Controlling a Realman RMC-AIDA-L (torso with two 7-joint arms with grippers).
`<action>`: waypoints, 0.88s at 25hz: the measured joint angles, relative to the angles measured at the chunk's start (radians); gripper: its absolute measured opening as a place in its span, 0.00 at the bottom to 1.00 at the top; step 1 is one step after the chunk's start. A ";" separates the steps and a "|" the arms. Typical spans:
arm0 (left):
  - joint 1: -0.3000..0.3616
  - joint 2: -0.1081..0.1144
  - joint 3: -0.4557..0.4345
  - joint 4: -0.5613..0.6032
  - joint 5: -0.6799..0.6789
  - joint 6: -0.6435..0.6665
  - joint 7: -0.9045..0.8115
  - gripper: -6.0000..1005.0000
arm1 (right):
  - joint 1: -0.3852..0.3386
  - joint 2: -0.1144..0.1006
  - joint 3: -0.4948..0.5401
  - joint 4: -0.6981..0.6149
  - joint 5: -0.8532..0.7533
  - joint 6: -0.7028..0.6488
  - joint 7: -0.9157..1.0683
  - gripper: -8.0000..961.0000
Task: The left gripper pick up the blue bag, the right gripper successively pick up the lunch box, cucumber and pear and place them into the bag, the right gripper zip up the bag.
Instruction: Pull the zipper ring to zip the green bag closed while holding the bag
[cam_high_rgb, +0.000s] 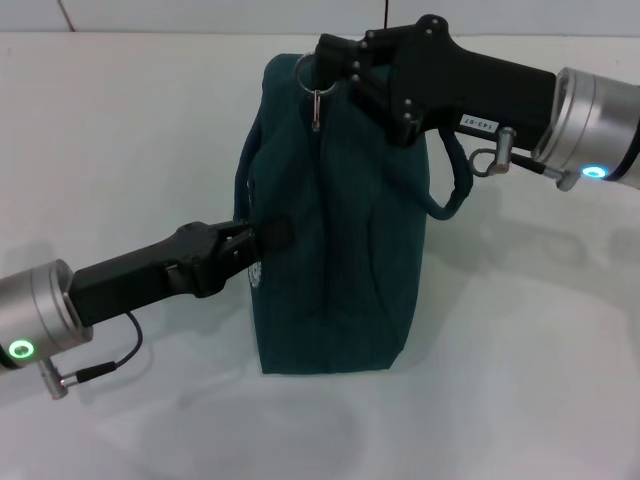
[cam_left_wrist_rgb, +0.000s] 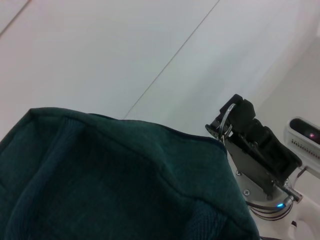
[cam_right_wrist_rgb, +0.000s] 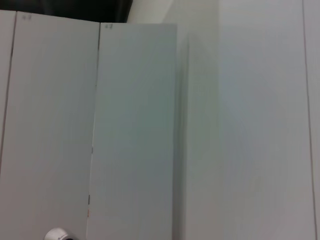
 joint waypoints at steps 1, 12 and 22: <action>0.001 0.000 0.000 0.000 0.001 0.000 0.000 0.05 | 0.000 0.000 0.000 0.000 -0.001 0.002 0.013 0.02; 0.002 -0.002 0.027 0.000 0.001 0.004 0.000 0.05 | 0.000 0.001 -0.004 0.011 -0.001 0.005 0.241 0.02; 0.003 -0.002 0.074 0.000 0.001 0.006 0.011 0.05 | 0.007 -0.001 0.002 0.025 0.003 0.025 0.293 0.02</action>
